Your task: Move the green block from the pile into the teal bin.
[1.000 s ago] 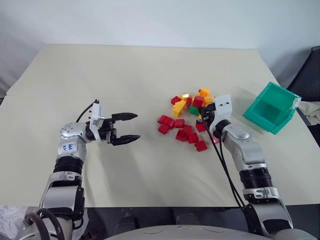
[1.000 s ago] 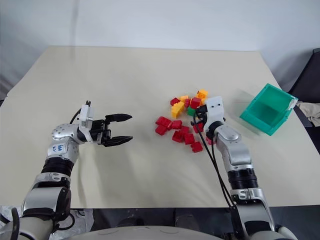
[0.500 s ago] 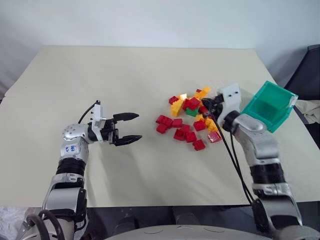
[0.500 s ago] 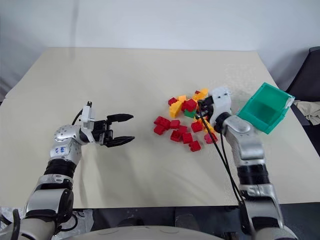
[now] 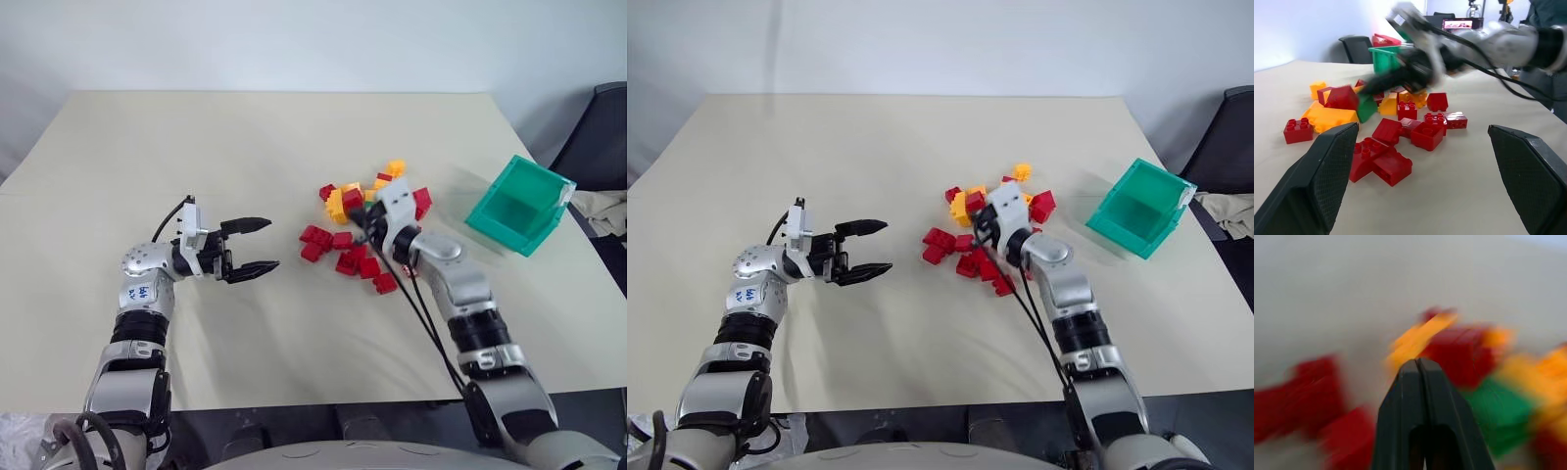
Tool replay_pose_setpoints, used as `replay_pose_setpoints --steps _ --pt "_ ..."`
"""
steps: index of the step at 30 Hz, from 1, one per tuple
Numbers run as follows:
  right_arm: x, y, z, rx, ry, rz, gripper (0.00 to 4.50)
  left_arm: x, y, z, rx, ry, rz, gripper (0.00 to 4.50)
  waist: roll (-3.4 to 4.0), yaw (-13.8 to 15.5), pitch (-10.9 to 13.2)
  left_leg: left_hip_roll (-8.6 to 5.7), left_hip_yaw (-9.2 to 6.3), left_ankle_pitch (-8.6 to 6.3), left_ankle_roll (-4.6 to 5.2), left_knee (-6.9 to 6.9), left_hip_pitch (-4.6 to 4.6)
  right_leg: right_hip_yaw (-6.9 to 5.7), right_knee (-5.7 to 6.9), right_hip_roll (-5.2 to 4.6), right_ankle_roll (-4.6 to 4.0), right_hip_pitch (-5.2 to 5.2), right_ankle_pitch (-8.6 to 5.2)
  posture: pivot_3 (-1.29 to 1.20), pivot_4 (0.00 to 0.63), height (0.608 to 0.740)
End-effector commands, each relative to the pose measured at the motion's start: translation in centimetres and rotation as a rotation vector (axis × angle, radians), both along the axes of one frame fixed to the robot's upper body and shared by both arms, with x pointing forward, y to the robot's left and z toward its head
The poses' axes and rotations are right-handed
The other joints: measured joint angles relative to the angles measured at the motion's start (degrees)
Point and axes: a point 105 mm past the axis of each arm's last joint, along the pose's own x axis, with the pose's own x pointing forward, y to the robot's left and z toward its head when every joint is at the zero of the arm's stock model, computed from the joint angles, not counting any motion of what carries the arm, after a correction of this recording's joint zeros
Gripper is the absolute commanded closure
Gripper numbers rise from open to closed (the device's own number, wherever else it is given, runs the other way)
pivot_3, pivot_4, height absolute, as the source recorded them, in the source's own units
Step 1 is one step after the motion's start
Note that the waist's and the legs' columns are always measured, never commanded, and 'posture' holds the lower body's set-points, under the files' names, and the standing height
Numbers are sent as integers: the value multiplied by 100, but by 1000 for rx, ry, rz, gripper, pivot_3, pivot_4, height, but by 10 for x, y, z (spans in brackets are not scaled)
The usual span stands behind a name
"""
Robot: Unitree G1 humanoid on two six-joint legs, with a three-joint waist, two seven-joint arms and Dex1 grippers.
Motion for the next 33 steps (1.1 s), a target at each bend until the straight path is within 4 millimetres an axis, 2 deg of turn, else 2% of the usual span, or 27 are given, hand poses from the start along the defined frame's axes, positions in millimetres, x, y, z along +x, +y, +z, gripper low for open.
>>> replay_pose_setpoints --steps 1,5,8,10,14,21,23,24,28,30,33 --pt "-15 5 40 53 -105 83 4469 0 3 10 -10 -42 9 0 4 8 2 -2 0 0 0 2 -1 0 0 -1 0 0 0 0 150 740" --pt "-29 -7 63 90 -167 93 4469 2 0 12 -13 -45 3 0 4 22 2 -4 -1 0 0 3 -3 -1 -3 -1 2 0 1 0 150 740" --pt "-36 -20 66 42 -187 78 4469 3 -1 13 -13 -43 -6 0 3 33 2 -4 -2 0 0 1 -5 -2 -9 0 2 0 1 0 150 740" --pt "-47 -42 65 -12 -183 75 4469 4 -2 13 -10 -40 -13 0 3 88 2 -6 -2 0 0 1 -9 -2 -14 -1 2 0 1 0 150 740" --pt "-67 -80 65 -56 -100 85 3233 4 -3 12 -2 -35 -27 0 5 175 3 -10 1 -2 2 2 -13 2 -43 -2 3 0 1 0 150 740" --pt "-100 -155 70 -235 -20 -31 861 5 -2 13 12 -29 -51 0 4 190 4 -11 0 -3 4 0 -10 4 -47 3 6 1 -1 0 150 740" --pt "-108 -167 72 -273 -9 -57 201 5 0 13 14 -28 -56 0 4 183 4 -12 2 -3 4 1 -8 6 -46 3 7 1 -2 0 150 740" --pt "-111 -170 74 -284 -6 -64 14 5 0 14 16 -27 -57 0 3 171 4 -12 2 -3 4 1 -8 7 -45 3 7 1 -2 0 150 740" --pt "-117 -171 76 -303 6 -77 14 5 2 14 19 -26 -58 0 2 161 5 -12 4 -3 4 2 1 14 -38 8 8 2 -2 0 150 740" --pt "-112 -164 77 -319 25 -104 14 5 4 14 20 -27 -54 0 2 163 5 -12 4 -3 5 2 2 15 -35 9 8 1 -2 0 150 740" --pt "-101 -135 81 -288 34 -59 14 4 4 13 19 -27 -53 0 3 144 6 -12 11 -3 5 4 5 23 -32 8 10 1 0 0 150 740"
